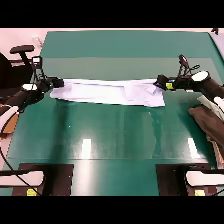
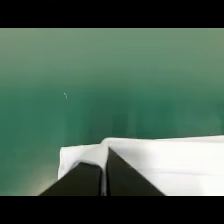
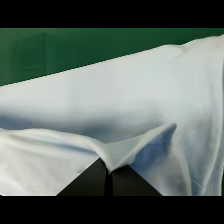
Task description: Fold the shirts.
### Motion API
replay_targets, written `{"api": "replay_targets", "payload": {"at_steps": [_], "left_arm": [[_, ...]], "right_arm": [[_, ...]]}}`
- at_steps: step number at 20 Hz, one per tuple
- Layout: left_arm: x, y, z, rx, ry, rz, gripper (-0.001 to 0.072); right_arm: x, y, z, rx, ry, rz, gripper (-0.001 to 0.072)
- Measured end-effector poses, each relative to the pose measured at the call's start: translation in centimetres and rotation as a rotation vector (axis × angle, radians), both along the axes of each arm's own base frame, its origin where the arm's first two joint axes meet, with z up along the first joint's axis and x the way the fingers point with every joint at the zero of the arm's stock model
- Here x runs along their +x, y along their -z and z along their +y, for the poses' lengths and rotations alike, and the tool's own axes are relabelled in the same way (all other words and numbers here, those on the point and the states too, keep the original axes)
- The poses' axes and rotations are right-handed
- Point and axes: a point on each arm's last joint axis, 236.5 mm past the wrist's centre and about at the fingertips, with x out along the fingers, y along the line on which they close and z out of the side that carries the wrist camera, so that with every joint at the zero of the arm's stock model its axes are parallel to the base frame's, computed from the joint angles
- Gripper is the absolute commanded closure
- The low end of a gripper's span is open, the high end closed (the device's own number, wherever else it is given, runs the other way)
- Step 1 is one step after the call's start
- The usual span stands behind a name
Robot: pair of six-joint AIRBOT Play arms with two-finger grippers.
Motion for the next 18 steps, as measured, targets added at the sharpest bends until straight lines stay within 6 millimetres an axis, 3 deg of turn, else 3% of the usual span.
{"api": "replay_targets", "payload": {"at_steps": [7, 10, 11, 12, 13, 14, 15, 18], "left_arm": [[0.4, 2.9, -0.2, 0.023, 0.017, 0.050, 0.0681], [0.5, 3.3, -0.1, 0.027, 0.015, 0.056, 0.0680], [0.6, 3.2, -0.1, 0.027, 0.015, 0.053, 0.0679], [0.8, 3.0, 0.0, 0.028, 0.015, 0.048, 0.0679], [1.1, 2.6, 0.1, 0.031, 0.014, 0.039, 0.0547], [1.4, 2.1, 0.1, 0.035, 0.016, 0.028, 0.0186], [1.8, 1.4, 0.0, 0.038, 0.025, 0.013, 0.0047], [3.2, -2.3, -1.0, 0.053, 0.081, -0.055, 0.0047]], "right_arm": [[1.0, 0.4, -0.7, -0.025, 0.023, -0.028, 0.0687], [1.0, 1.7, -0.8, -0.030, 0.019, -0.007, 0.0685], [0.9, 2.1, -0.8, -0.032, 0.016, 0.001, 0.0661], [0.9, 2.4, -0.7, -0.035, 0.009, 0.004, 0.0499], [0.9, 2.5, -0.8, -0.043, 0.004, 0.002, 0.0336], [0.9, 2.4, -0.9, -0.048, -0.001, -0.004, 0.0322], [0.8, 2.0, -1.0, -0.048, -0.006, -0.012, 0.0322], [1.0, -0.7, -2.9, -0.061, 0.013, -0.069, 0.0322]]}}
